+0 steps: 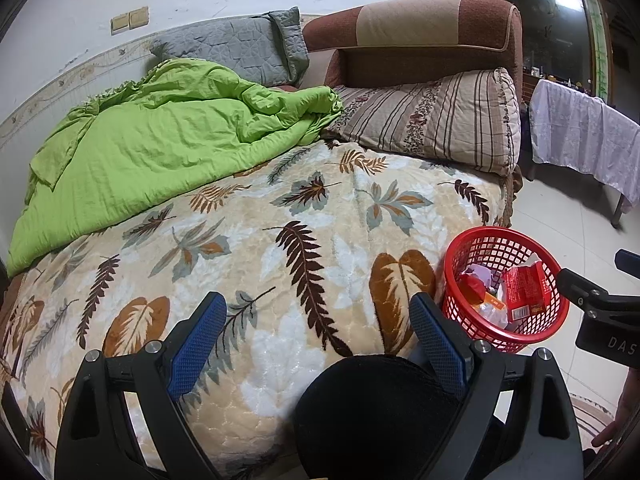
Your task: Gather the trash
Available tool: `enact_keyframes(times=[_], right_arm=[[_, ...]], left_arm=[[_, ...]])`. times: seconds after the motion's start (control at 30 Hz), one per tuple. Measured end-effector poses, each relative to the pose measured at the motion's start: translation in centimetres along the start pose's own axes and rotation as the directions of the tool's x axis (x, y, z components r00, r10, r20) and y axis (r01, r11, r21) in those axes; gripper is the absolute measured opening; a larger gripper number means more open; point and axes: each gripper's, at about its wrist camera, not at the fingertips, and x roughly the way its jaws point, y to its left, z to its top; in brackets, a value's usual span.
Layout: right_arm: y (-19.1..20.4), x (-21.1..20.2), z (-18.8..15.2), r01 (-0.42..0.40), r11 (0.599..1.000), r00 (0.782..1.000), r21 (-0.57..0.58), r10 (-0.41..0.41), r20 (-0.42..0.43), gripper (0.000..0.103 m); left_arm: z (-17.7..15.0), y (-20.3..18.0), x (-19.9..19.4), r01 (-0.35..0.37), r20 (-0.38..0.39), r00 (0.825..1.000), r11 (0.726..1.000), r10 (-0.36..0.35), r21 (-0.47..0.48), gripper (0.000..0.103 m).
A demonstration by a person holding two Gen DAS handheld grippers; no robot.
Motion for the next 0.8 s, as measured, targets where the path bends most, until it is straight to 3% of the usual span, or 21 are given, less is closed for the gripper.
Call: enact_keyframes(times=[0.23,0.33,0.43,0.5,0.6,0.63,0.67,0.73,0.8], right_arm=[[0.9,0.4,0.4,-0.034,0.999,0.999,-0.037,0.035,0.016,0.102],[2.3,1.1,1.1,-0.107,0.991,0.994,-0.086,0.109,0.022,0.102],[4.6,2.3,2.6,-0.236,0.959,0.97,-0.157,0.241,0.014,0.102],[6.3,3.3,4.0,-0.327,0.93,0.943,-0.169,0.333,0.006,0.102],[10.6,5.8,6.6,-0.372,0.915,0.928,-0.158,0.368,-0.054,0.102],[12.6,6.9,7.4,-0.416,0.897,0.909,-0.147,0.409,-0.078,0.102],[14.3,7.7,7.8,-0.431,0.89,0.902,-0.148,0.422,-0.085,0.103],[19.5,9.8,8.3,-0.432,0.874,0.902,-0.222,0.411,-0.134,0.103],[24.3,12.3,8.3,-0.462,0.843,0.885,-0.275,0.418,-0.206,0.102]], left_arm=[[-0.6,0.5,0.3,0.008,-0.01,1.0,1.0,-0.008,-0.022,0.092],[-1.0,2.3,1.1,-0.005,-0.04,0.999,0.997,0.002,-0.08,0.092],[-1.3,5.6,1.8,-0.058,-0.076,0.996,0.985,0.046,-0.164,0.092],[-1.6,8.7,2.4,-0.129,-0.119,0.988,0.962,0.103,-0.242,0.092],[-2.9,14.3,3.7,-0.252,-0.219,0.959,0.892,0.179,-0.374,0.092],[-3.4,15.9,4.0,-0.302,-0.25,0.944,0.867,0.215,-0.396,0.092],[-4.2,18.1,4.7,-0.383,-0.307,0.913,0.827,0.27,-0.412,0.092],[-5.1,21.0,5.6,-0.452,-0.375,0.877,0.781,0.301,-0.431,0.092],[-6.0,24.2,6.9,-0.486,-0.421,0.857,0.741,0.298,-0.463,0.092]])
